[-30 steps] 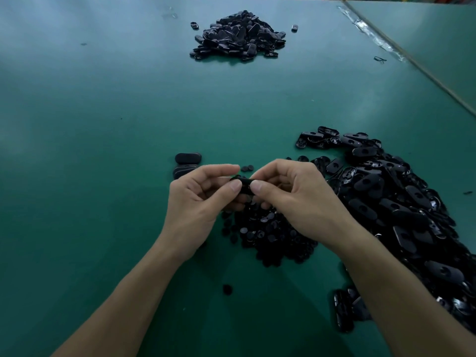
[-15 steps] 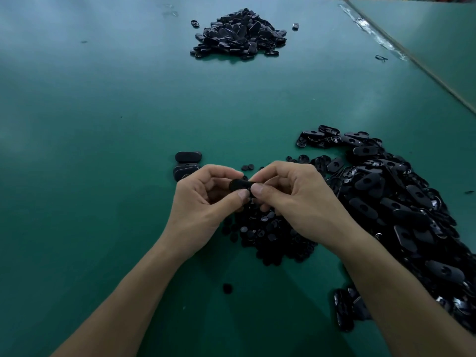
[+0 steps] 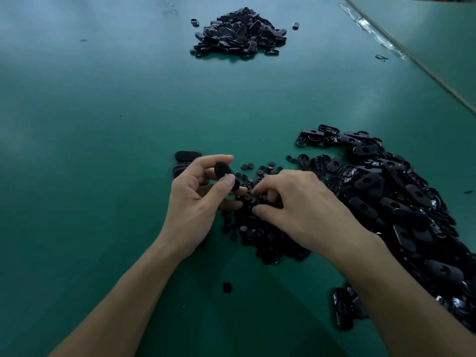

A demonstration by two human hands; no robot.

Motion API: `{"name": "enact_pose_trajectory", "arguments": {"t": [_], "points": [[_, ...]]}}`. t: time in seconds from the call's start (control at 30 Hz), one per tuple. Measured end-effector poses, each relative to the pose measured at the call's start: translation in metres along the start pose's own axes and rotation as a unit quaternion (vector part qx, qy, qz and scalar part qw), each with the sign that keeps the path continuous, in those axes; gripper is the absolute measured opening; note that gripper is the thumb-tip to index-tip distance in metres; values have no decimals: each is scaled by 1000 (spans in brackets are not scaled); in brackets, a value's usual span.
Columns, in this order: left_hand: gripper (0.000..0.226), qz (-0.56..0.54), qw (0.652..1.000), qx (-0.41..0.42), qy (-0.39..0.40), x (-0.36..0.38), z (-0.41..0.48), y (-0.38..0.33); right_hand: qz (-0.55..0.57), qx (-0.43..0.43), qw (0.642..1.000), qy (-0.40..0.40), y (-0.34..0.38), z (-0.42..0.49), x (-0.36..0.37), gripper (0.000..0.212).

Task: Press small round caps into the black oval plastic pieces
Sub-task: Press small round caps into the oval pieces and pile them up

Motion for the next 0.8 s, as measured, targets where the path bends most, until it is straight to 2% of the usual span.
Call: {"name": "enact_pose_trajectory", "arguments": {"t": [0.07, 0.17, 0.3, 0.53, 0.8], "points": [[25, -2, 1000, 2, 2, 0, 0, 0, -29, 7, 999, 26, 1, -2, 4, 19], [32, 5, 1000, 6, 0, 1, 2, 1, -16, 13, 1000, 17, 2, -4, 6, 10], [37, 7, 1000, -1, 5, 0, 4, 5, -1, 13, 1000, 11, 2, -2, 6, 9], [13, 27, 1000, 7, 1, -2, 4, 5, 14, 26, 999, -14, 4, -3, 0, 26], [10, 21, 1000, 11, -11, 3, 2, 1, 25, 37, 999, 2, 1, -2, 1, 30]]}}
Point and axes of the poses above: each hand's wrist, its own z-axis towards the middle knuckle, its own x-axis out of the palm, y = z × x, the point moved 4 cm from there along z, towards the middle knuckle, and after that the axes turned 9 degrees about -y, right-handed, at the moved point
